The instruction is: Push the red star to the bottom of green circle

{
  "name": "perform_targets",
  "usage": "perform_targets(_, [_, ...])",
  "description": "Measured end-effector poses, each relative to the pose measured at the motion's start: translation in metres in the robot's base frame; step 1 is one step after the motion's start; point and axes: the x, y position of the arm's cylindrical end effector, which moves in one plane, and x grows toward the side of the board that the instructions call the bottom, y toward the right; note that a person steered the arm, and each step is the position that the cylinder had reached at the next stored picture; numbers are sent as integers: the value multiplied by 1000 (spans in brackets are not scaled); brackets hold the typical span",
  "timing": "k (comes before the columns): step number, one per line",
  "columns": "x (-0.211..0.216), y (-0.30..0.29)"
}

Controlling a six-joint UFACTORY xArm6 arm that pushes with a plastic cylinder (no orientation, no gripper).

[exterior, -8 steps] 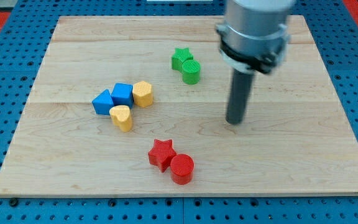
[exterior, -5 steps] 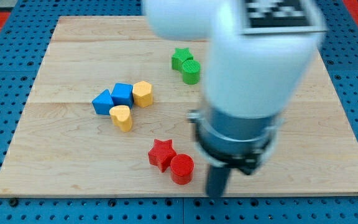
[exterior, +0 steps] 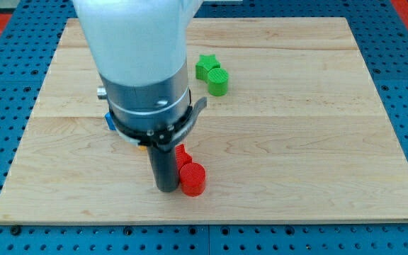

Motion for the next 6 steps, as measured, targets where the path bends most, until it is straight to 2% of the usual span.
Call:
perform_targets(3, [-69, 5])
perform_targets(5, [-70, 73])
perform_targets(6, [-90, 62])
